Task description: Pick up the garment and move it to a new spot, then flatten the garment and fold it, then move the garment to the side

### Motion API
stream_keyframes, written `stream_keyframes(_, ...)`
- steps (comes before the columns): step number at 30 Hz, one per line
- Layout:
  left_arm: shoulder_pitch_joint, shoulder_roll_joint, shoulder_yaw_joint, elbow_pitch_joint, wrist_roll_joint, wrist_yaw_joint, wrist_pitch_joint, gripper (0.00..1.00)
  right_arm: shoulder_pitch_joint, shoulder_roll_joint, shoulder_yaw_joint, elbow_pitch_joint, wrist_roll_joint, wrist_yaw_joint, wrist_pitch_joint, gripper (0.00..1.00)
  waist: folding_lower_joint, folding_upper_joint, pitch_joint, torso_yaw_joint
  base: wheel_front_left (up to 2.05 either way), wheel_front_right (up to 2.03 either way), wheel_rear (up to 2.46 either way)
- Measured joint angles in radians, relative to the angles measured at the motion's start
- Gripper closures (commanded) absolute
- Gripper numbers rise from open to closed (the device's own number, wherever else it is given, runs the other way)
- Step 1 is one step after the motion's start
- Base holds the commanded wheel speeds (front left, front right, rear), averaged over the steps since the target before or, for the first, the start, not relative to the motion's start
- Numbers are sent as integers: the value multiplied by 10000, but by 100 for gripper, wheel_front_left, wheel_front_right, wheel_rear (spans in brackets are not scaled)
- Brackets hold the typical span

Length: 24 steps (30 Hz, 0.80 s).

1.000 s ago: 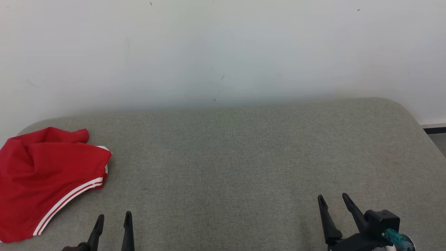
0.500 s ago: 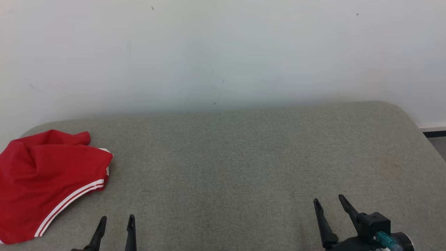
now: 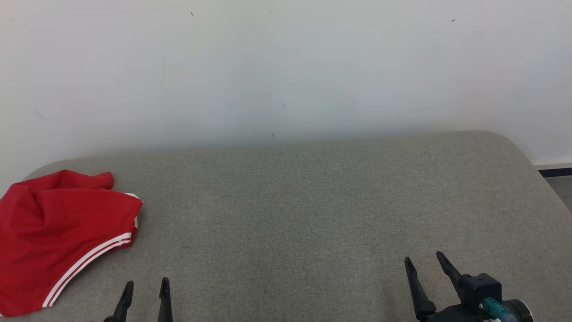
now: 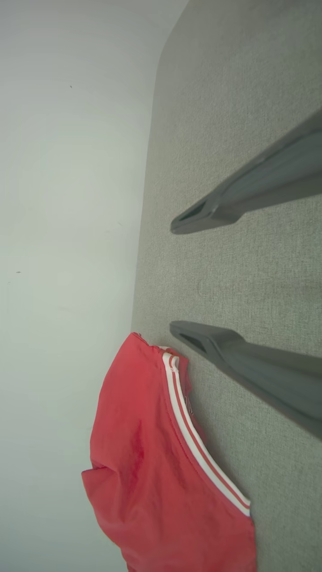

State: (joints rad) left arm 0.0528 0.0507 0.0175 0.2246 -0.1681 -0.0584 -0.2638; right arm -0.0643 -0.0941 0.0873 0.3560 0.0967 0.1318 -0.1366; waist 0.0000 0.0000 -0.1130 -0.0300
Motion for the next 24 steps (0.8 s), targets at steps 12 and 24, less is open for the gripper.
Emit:
stream_keyframes(12,148,-4,-82,-25,-98,146,0,0,-2,-25,36,36,-2,0,-4,0,0,0,-59,-14,0,0,0)
stream_keyframes(24,212,-6,-115,-94,-98,203,0,0,6,17,36,44,-2,0,-19,0,0,0,-45,-36,0,0,0)
